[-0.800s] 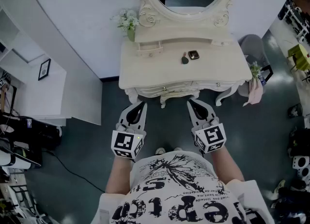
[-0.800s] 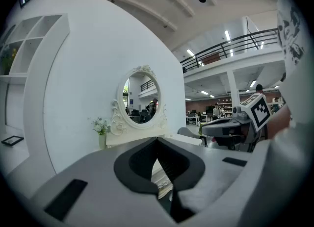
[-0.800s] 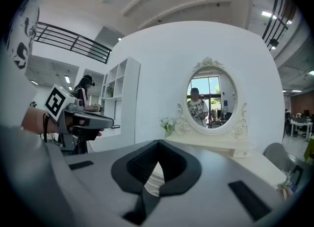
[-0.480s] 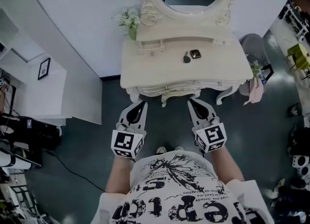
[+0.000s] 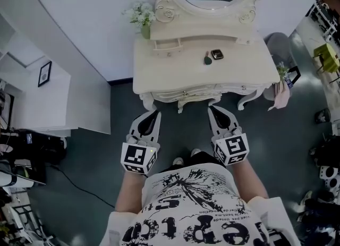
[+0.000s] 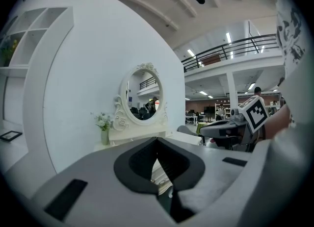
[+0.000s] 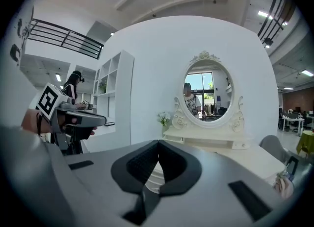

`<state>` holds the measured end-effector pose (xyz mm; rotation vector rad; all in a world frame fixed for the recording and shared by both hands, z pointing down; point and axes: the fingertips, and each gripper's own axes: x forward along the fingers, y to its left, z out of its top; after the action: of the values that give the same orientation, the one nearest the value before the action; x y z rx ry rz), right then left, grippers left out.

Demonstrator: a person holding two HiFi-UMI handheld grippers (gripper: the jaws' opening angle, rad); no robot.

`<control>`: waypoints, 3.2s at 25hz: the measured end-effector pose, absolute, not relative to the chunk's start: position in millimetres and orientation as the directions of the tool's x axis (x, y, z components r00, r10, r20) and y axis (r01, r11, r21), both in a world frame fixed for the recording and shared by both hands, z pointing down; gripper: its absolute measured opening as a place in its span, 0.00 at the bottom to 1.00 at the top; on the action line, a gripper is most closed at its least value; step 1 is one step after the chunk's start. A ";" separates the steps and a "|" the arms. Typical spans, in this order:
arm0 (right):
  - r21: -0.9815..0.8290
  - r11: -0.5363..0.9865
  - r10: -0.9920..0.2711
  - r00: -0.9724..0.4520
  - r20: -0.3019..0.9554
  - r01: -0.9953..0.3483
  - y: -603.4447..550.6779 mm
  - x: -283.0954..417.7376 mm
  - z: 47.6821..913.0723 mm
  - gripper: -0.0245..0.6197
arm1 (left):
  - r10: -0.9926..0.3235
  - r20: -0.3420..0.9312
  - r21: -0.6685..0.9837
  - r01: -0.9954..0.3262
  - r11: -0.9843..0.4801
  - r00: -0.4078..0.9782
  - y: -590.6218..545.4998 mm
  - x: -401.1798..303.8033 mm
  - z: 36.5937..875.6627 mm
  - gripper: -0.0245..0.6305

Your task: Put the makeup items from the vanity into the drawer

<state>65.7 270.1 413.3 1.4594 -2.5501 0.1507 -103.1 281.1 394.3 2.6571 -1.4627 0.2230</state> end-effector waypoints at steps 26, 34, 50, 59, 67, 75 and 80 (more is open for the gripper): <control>0.005 0.539 -0.805 -0.513 0.297 -0.842 -40.7 168.2 434.6 0.07 | -0.892 0.190 0.000 -0.908 -0.419 0.411 4.8 -22.4 395.0 0.07; -0.032 0.525 -0.769 -0.490 0.411 -0.851 -80.5 172.8 484.8 0.07 | -0.865 0.242 0.047 -0.895 -0.443 0.440 -50.6 -19.0 426.1 0.07; -0.112 0.416 -0.532 -0.341 0.775 -0.903 -63.0 140.1 635.0 0.25 | -0.737 0.415 0.172 -0.842 -0.512 0.533 -73.0 -50.9 514.5 0.07; -0.106 0.330 -0.506 -0.270 0.819 -0.938 -78.2 141.4 656.3 0.23 | -0.714 0.430 0.193 -0.829 -0.525 0.552 -80.2 -55.8 530.4 0.07; -0.105 0.336 -0.499 -0.271 0.823 -0.936 -77.6 143.6 650.8 0.09 | -0.716 0.425 0.190 -0.828 -0.528 0.554 -82.5 -58.2 526.1 0.07; -0.083 0.351 -0.565 -0.282 0.775 -0.933 -91.6 140.4 609.0 0.09 | -0.729 0.398 0.177 -0.826 -0.535 0.557 -86.5 -58.9 509.5 0.07; -0.075 0.411 -0.611 -0.336 0.717 -0.908 -113.8 113.9 569.6 0.09 | -0.755 0.374 0.142 -0.838 -0.527 0.538 -90.6 -71.7 490.1 0.07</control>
<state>113.9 -113.8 569.6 1.2845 -2.0635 0.6358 -71.7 -90.6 490.1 2.4751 -1.3230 0.3852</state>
